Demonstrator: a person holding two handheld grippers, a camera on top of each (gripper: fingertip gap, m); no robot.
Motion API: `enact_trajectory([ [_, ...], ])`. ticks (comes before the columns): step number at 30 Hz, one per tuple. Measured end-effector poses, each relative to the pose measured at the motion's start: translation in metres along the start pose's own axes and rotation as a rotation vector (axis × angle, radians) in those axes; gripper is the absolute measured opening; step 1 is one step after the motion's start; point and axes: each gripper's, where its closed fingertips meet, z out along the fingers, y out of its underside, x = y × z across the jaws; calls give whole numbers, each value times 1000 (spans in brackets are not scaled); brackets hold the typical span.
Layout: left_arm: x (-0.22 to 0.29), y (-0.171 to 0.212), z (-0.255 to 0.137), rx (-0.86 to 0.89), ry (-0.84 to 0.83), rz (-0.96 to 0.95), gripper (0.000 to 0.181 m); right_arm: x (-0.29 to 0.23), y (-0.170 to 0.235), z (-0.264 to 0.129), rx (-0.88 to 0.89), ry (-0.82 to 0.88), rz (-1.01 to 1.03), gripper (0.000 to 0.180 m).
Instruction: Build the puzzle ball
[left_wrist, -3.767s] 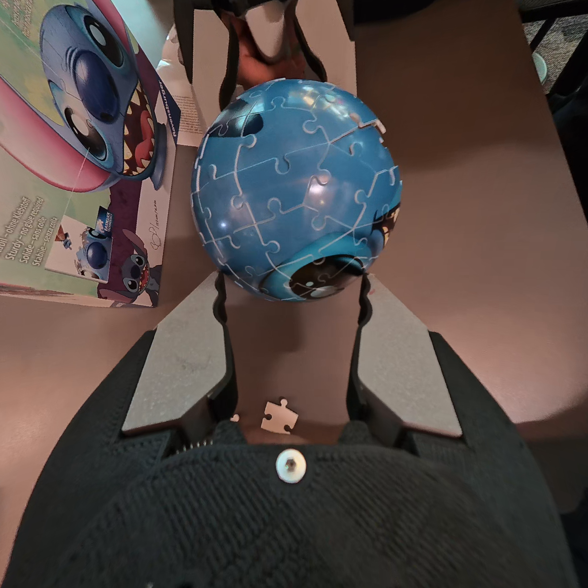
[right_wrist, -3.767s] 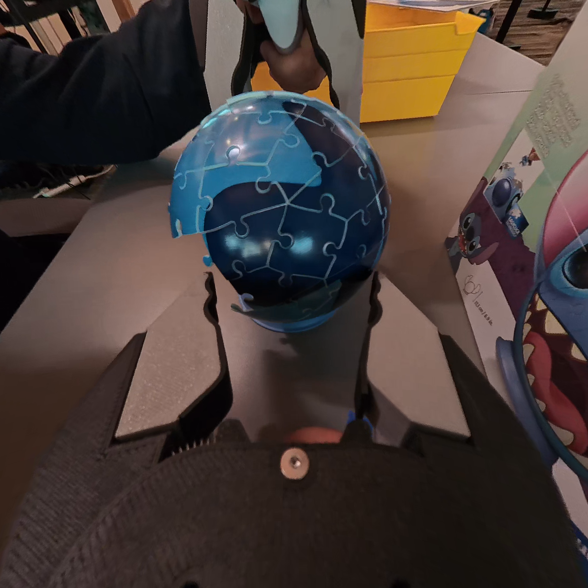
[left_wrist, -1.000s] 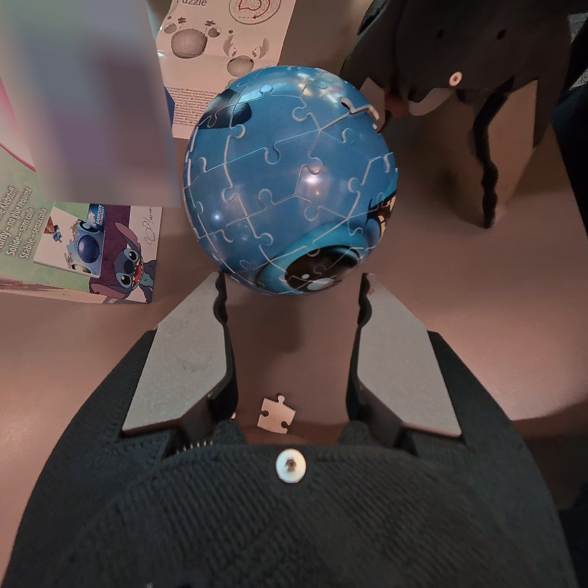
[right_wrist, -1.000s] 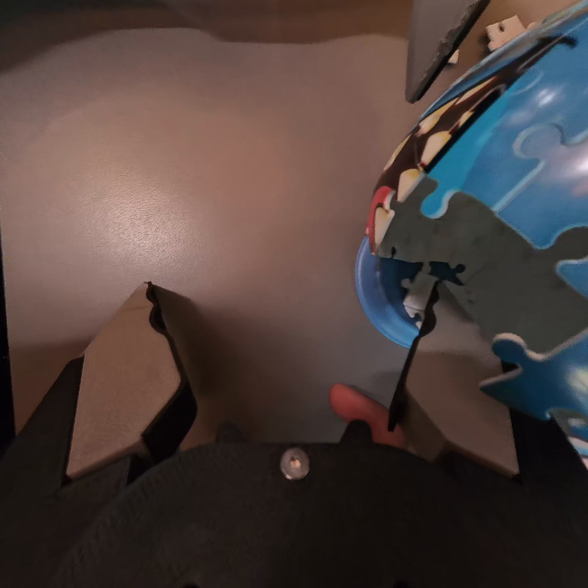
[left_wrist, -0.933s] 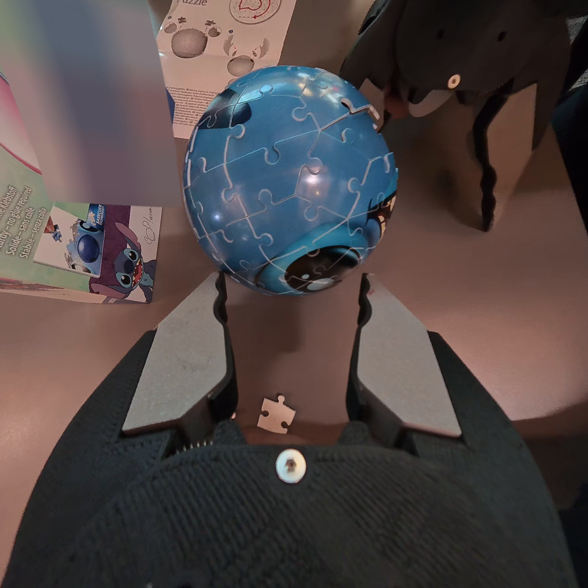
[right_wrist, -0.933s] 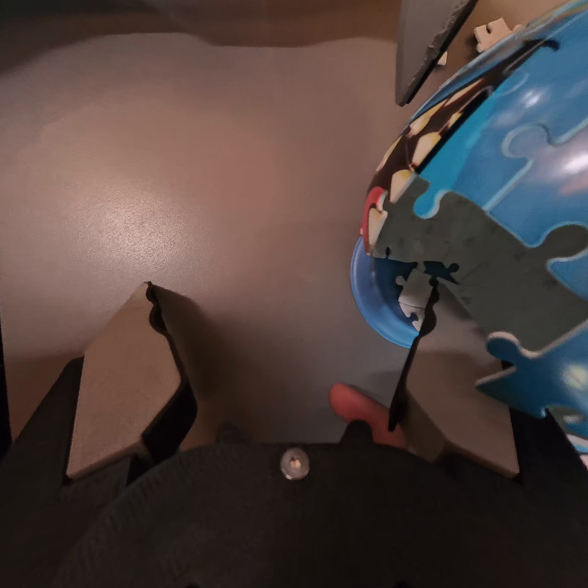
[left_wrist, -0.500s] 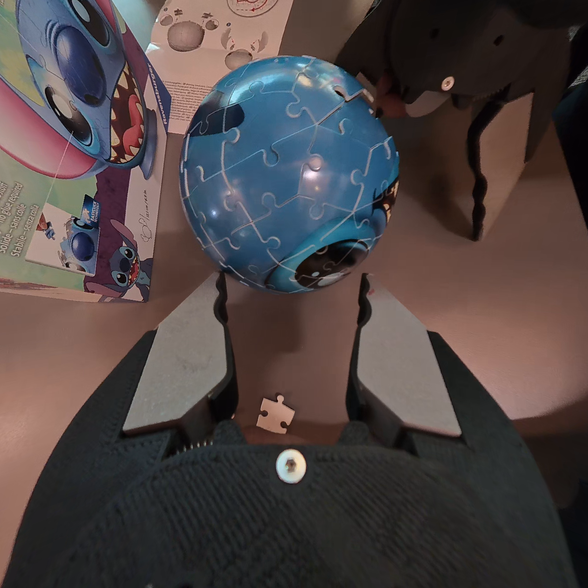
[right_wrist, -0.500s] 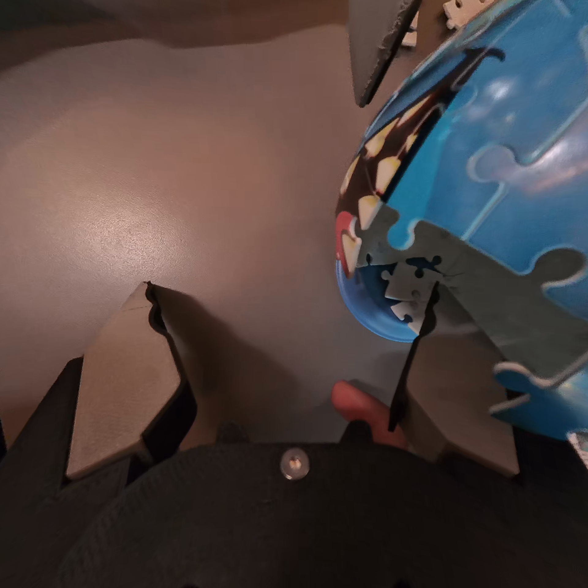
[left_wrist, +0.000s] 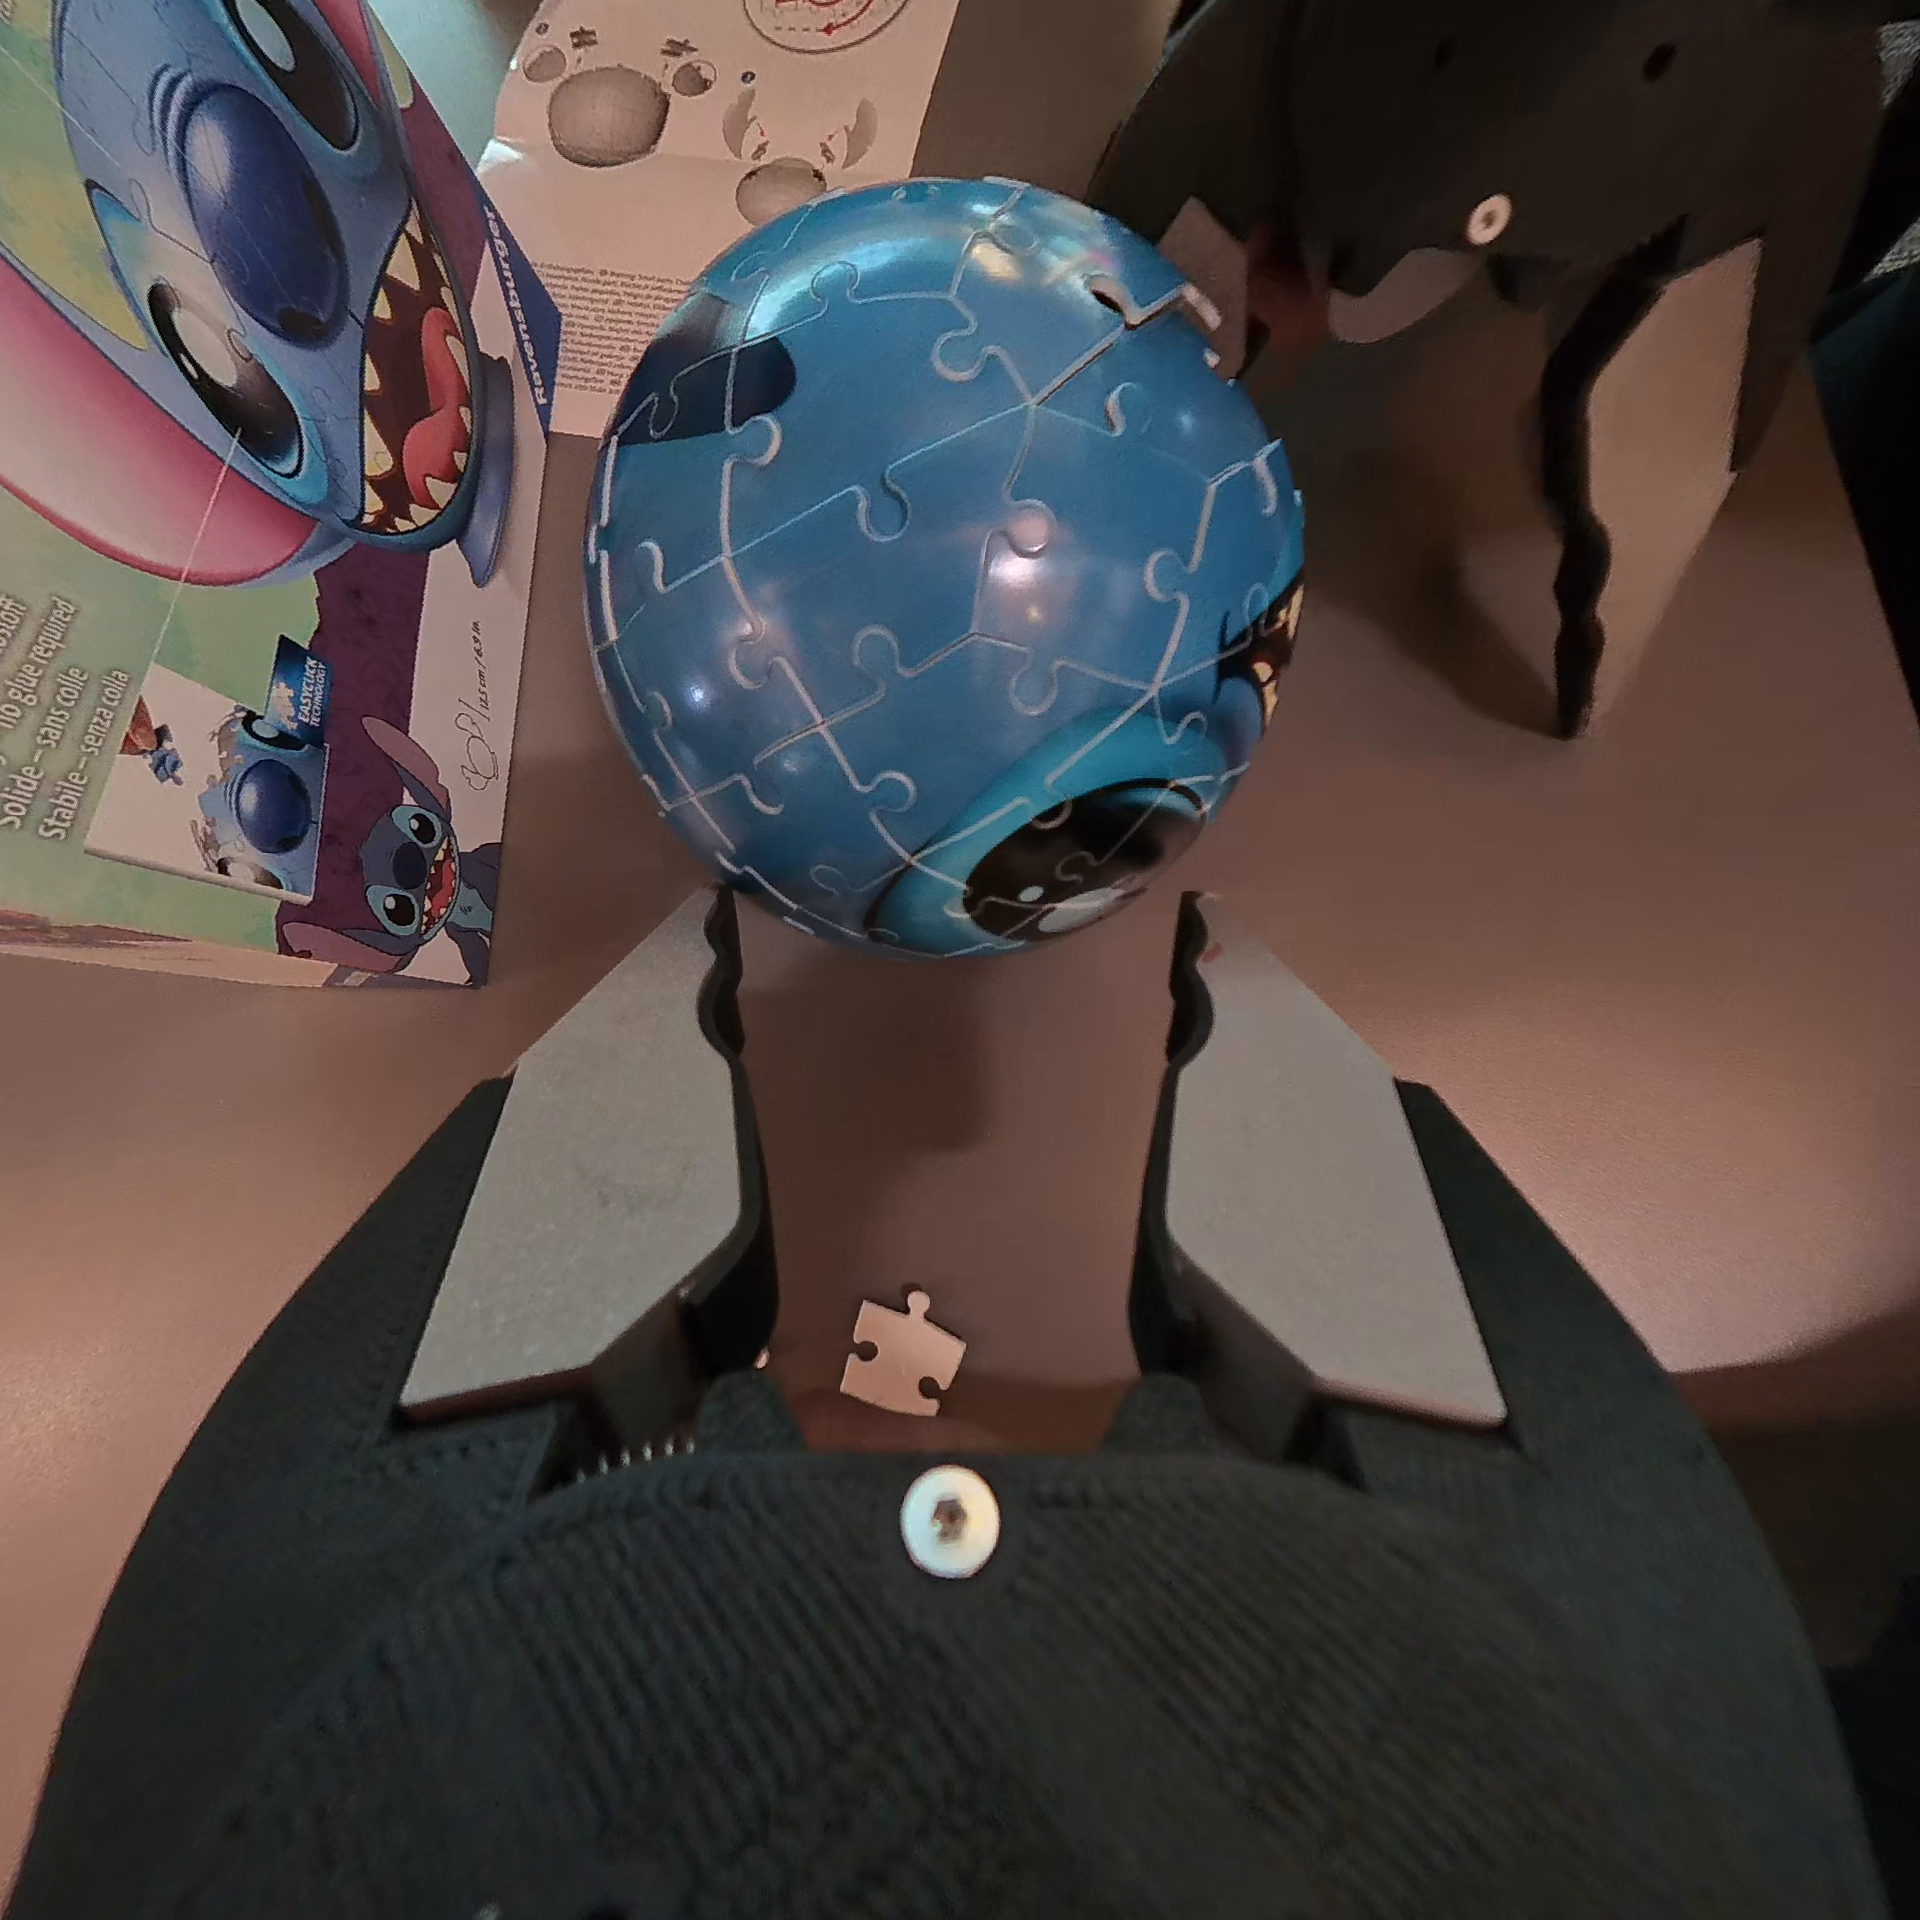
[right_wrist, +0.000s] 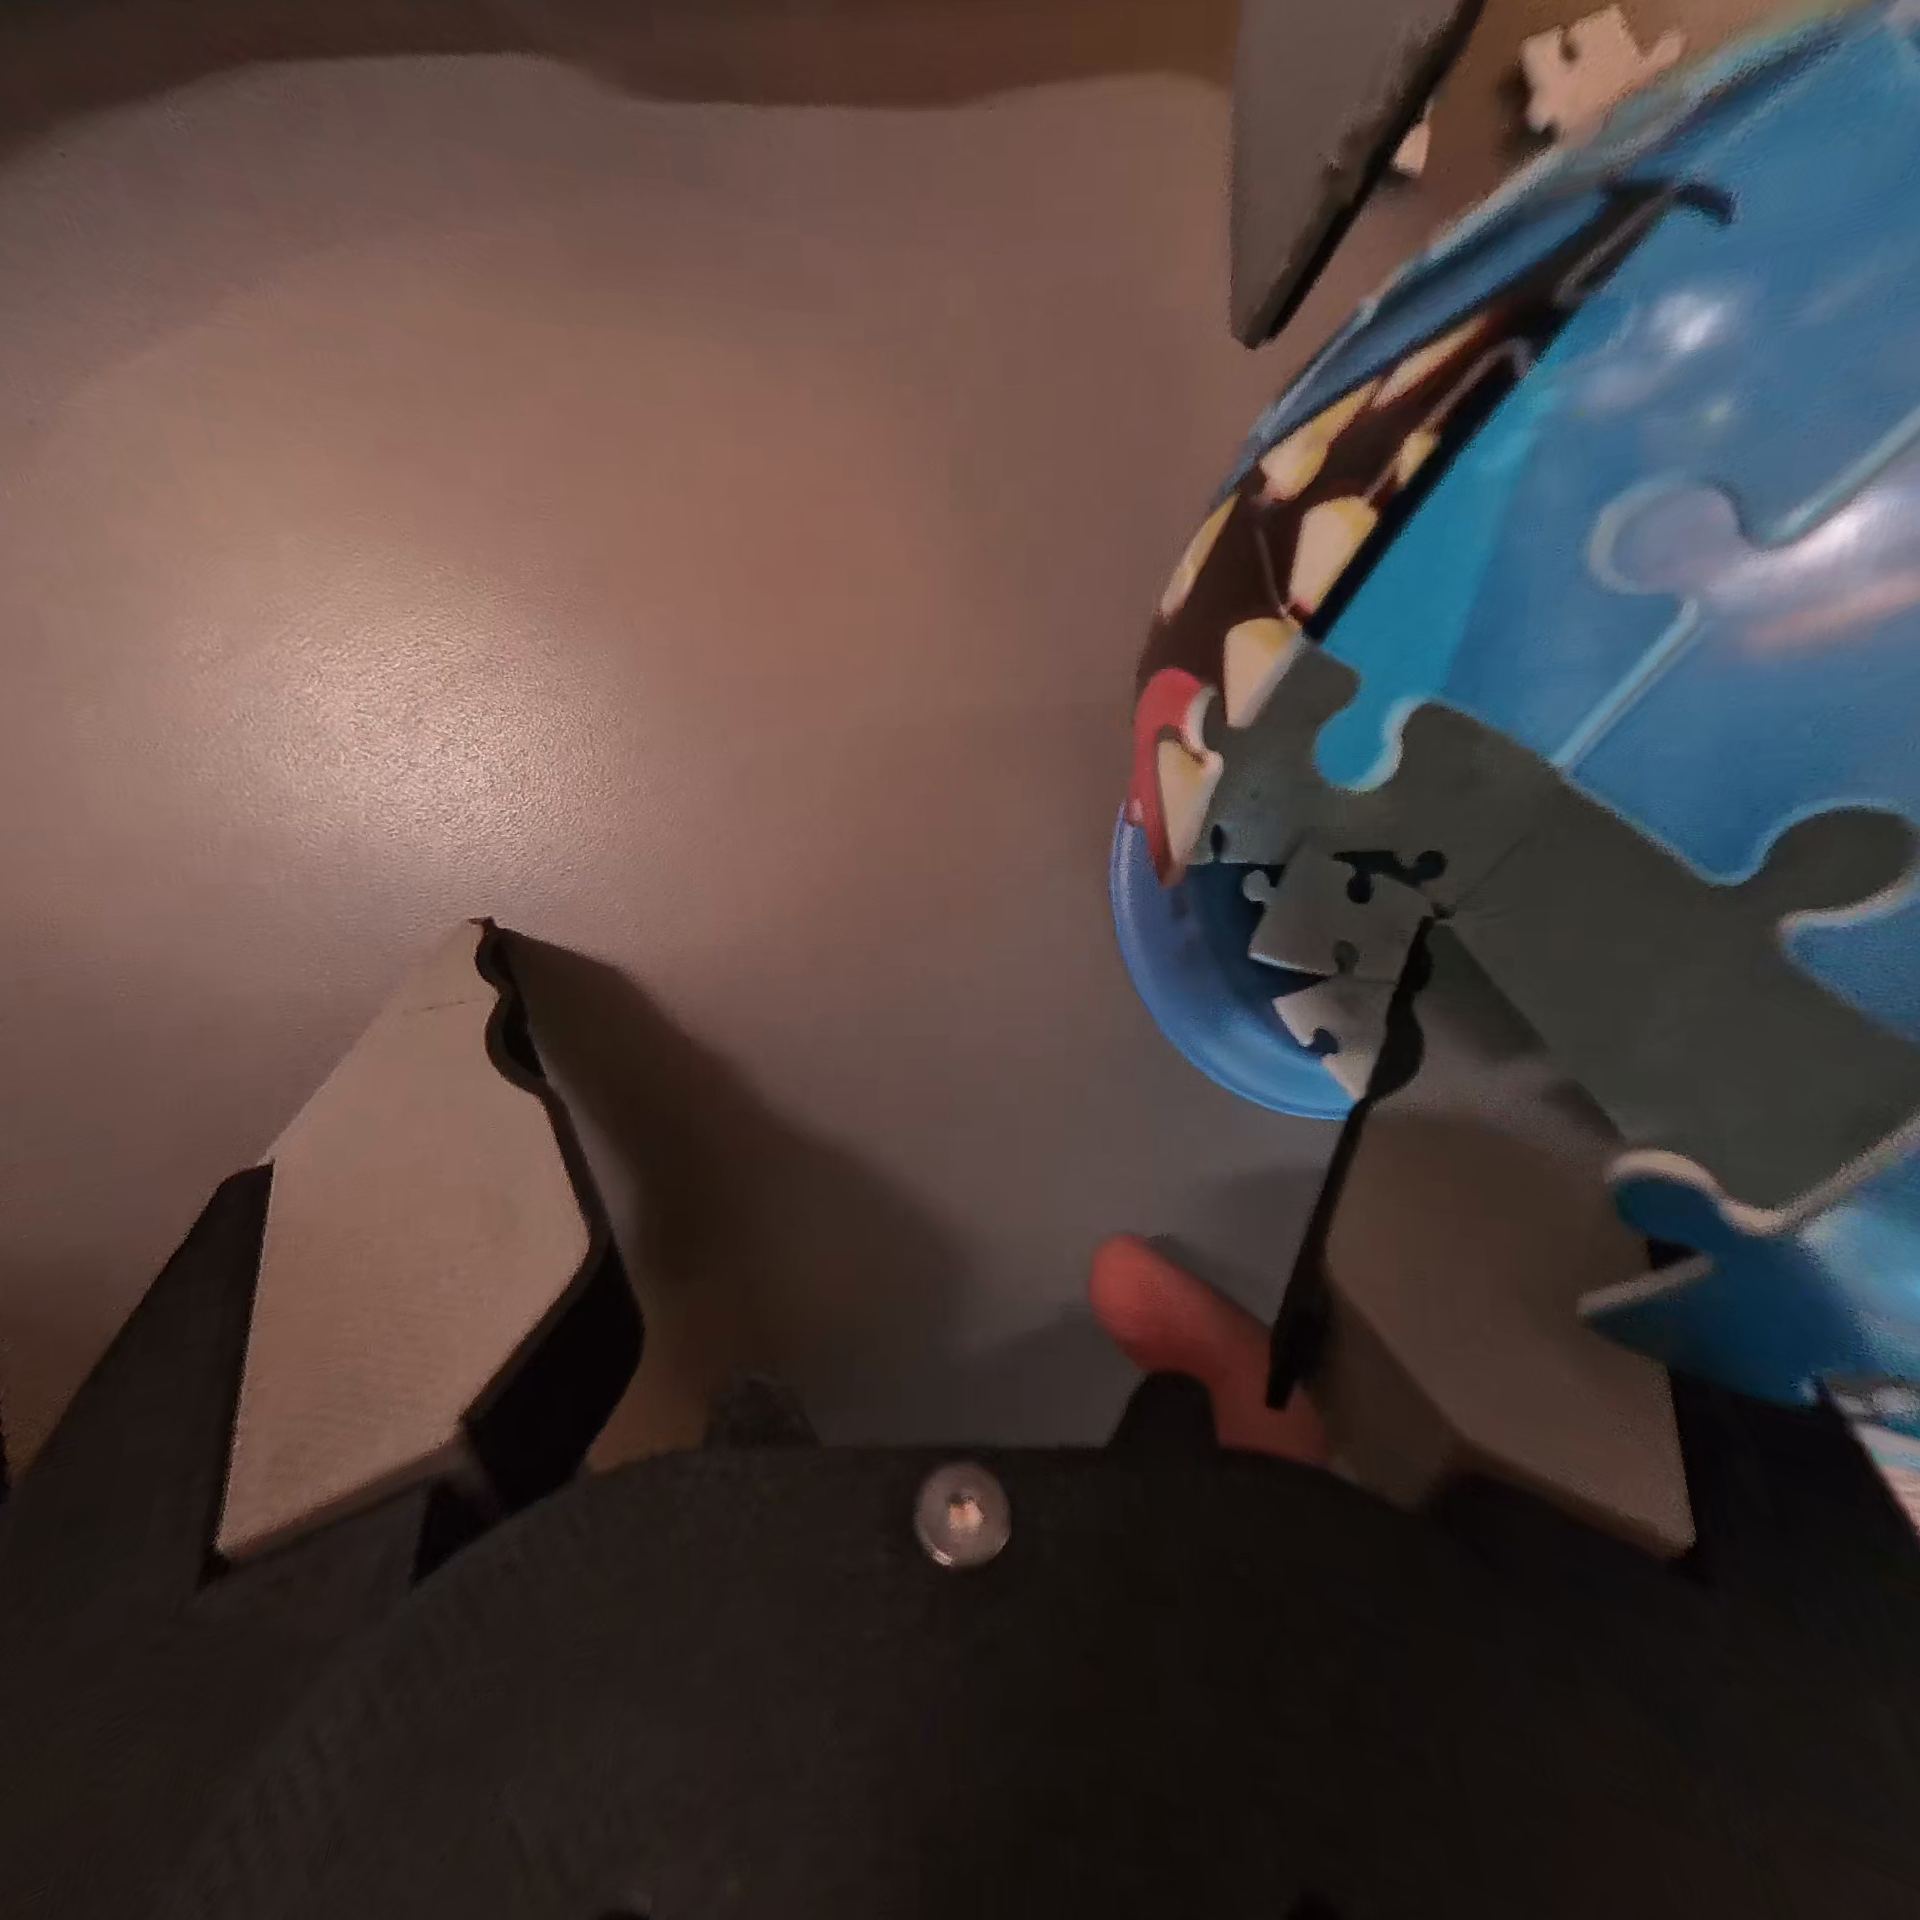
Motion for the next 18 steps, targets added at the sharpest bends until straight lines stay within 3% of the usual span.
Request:
enact_trajectory([
  [18,0,1,1,-8,0,-2,82,-7,-1,8,3,-130,-41,156],
])
